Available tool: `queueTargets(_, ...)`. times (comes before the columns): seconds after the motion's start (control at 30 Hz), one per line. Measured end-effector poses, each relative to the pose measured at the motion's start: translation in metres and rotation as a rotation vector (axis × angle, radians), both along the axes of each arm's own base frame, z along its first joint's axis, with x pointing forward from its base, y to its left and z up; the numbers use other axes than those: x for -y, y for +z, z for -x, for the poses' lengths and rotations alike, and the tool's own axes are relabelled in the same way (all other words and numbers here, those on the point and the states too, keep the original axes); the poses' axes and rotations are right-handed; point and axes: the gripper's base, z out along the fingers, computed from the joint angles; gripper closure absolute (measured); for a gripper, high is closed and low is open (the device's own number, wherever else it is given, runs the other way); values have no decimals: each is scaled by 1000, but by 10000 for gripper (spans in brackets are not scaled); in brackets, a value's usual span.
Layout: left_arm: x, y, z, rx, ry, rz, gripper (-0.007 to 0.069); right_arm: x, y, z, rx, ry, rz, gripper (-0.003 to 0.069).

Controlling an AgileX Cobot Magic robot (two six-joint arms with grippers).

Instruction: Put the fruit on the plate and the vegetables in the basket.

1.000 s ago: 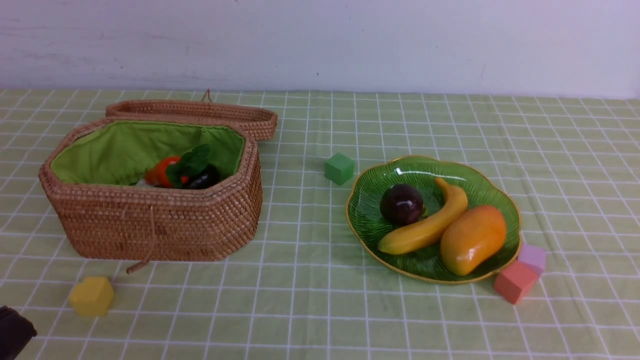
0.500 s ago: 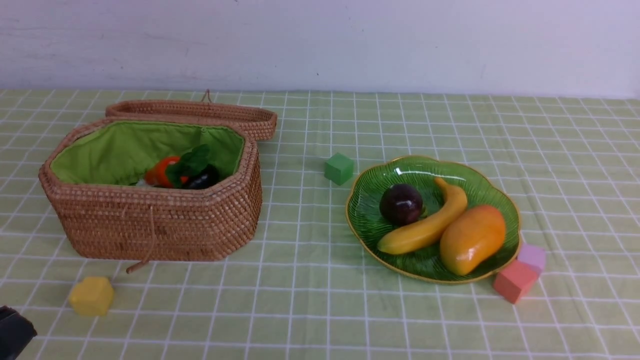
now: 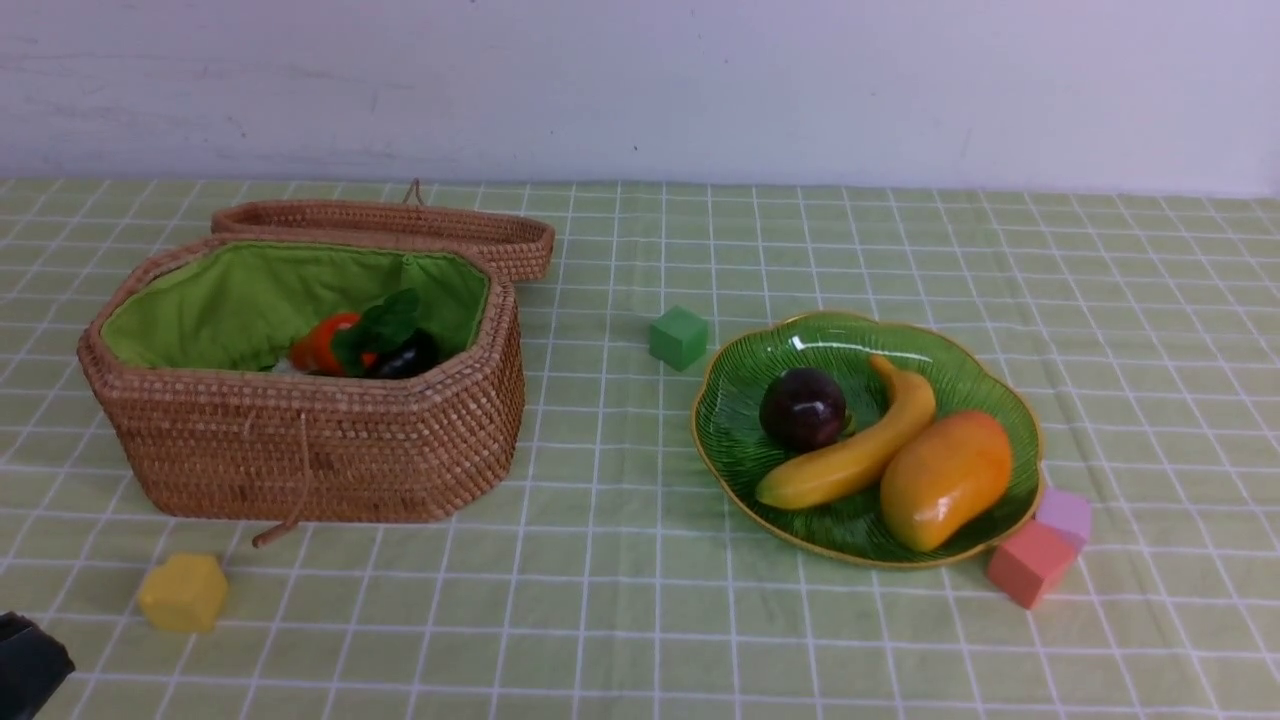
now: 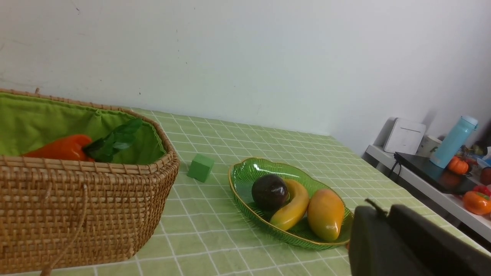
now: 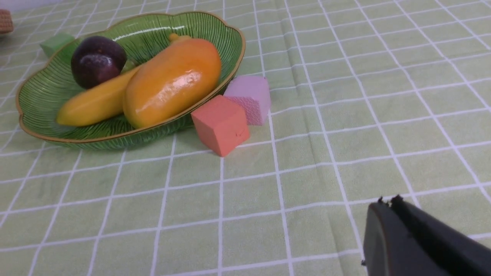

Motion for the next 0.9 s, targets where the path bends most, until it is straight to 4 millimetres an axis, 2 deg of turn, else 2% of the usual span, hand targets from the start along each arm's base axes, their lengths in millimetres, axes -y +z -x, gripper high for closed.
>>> queueTargets(0.57,1,-4,-1,14,4,-15,567,0,0,0,2,-1,-3,634)
queueTargets(0.7,0,-18,-7,6,85,-78,587,0,0,0,2,-1,-3,629)
queueTargets(0.77,-3,-33,-11,-32,197,-96,631,0,0,0,2,-3,-3,624)
queueTargets(0.9,-8,-59,-16,-81,340,-119,638,0,0,0,2,-5,-3,621)
